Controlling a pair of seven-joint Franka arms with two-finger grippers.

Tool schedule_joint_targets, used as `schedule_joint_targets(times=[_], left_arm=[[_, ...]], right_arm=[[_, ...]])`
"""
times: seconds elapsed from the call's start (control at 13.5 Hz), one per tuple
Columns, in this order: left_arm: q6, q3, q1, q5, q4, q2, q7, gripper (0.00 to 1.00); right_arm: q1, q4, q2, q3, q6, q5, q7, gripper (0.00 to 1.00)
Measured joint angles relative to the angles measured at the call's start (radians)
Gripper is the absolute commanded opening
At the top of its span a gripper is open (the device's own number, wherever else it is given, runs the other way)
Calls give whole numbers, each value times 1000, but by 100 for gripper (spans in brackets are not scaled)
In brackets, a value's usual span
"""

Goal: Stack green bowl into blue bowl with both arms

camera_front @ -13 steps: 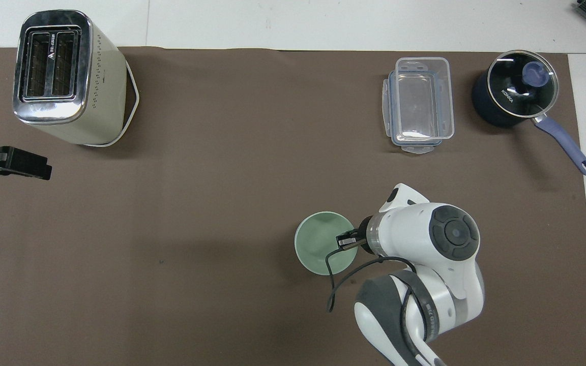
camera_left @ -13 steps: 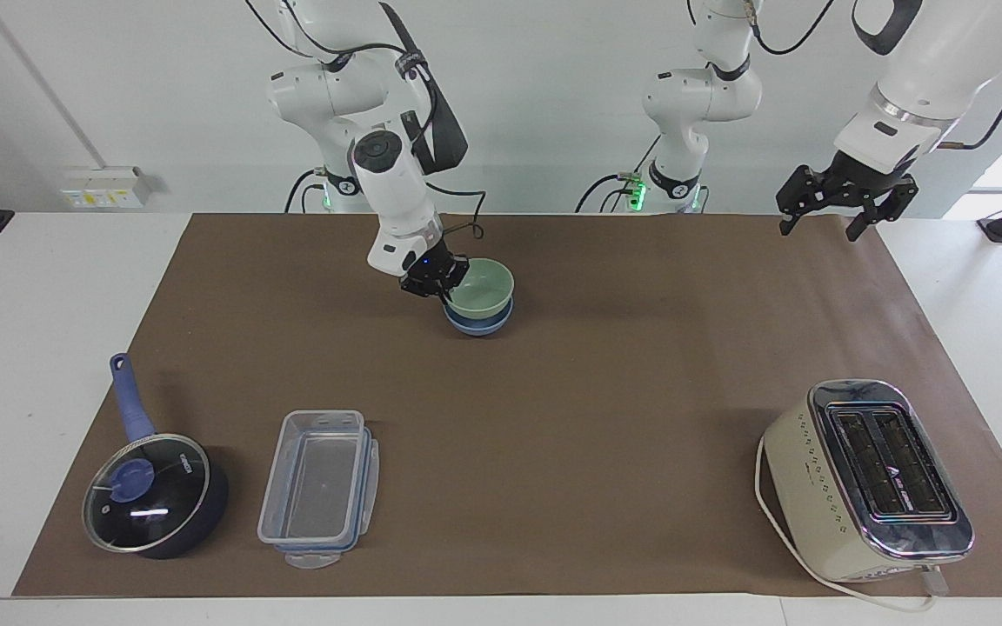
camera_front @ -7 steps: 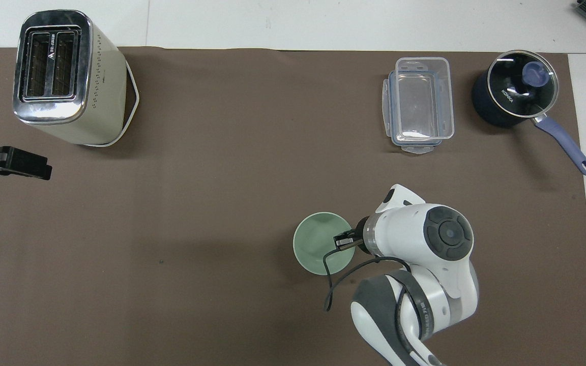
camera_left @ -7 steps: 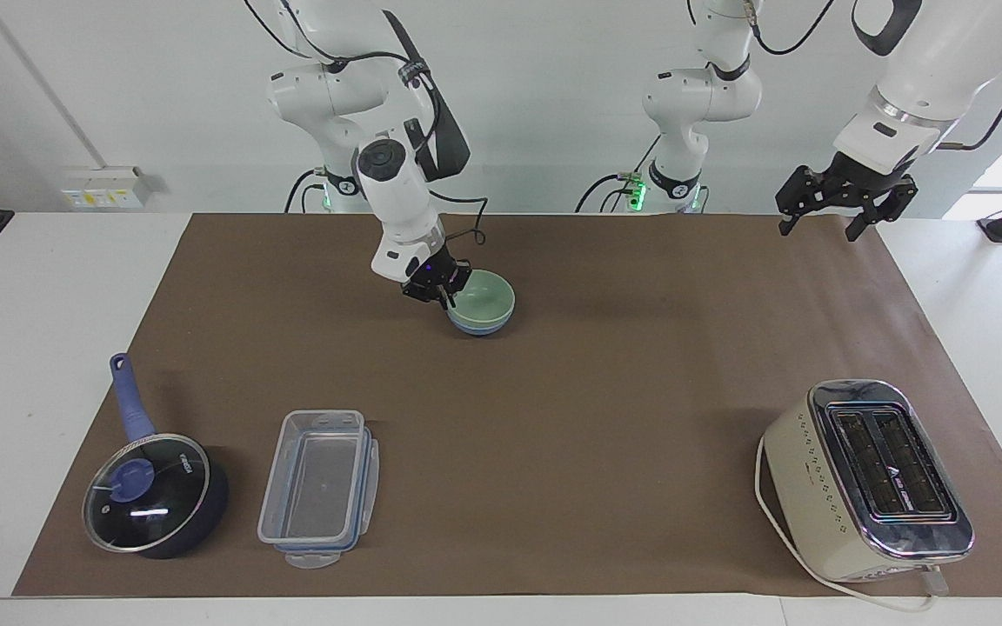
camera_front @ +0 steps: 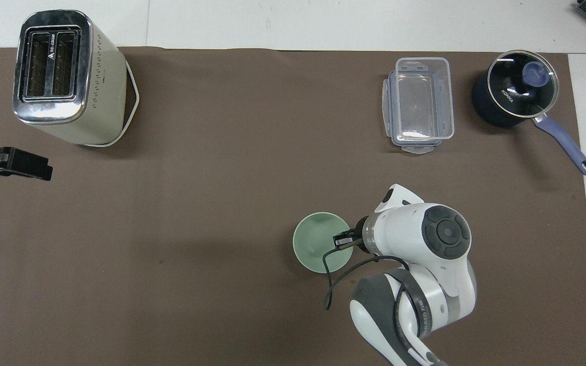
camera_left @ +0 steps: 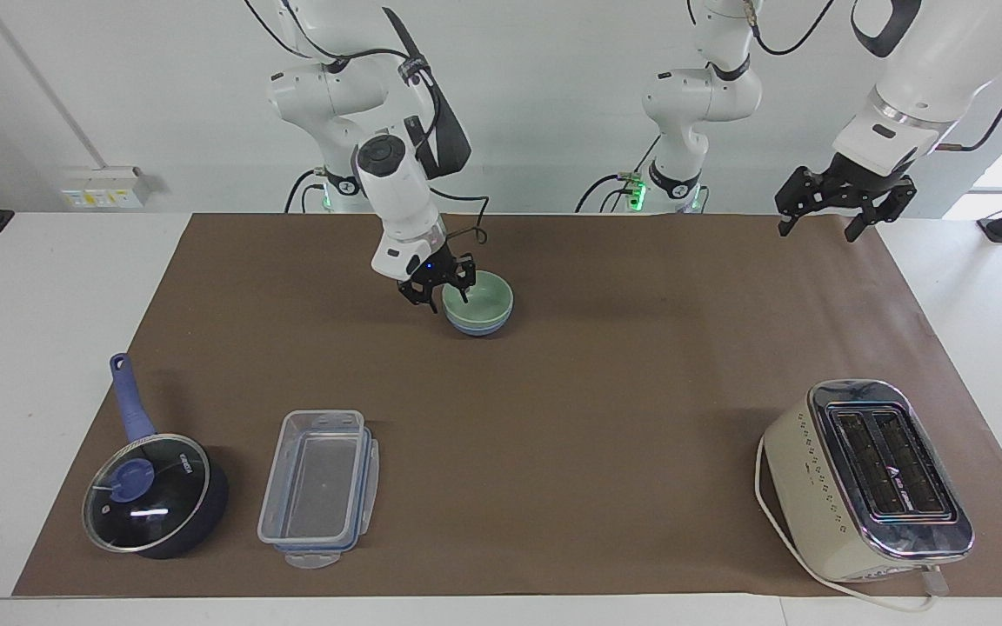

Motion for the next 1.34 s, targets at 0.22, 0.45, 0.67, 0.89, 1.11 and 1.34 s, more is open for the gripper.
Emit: schedule_joint_targets(times=[0.22,0.45,0.67,0.89,1.11,1.34], left_arm=[[0,0,0,0,0,0,0,100],[0,0,0,0,0,0,0,100],[0,0,0,0,0,-1,0,100],[0,0,0,0,0,-2,0,100],[0,0,0,0,0,-2,0,100],[0,-2,0,0,0,-2,0,100]], right_arm=[[-62,81,-25,-15,-138,-4,4,100],[-182,183,-55,-24,-288,-70,39,100],[-184,273,-62,-17,-360,-165,219,100],[-171,361,-63,-9,-441,-195,300,100],[-188,480,-68,-25,-559,-198,303,100],[-199,562,-77,-47,-633,-198,303,100]])
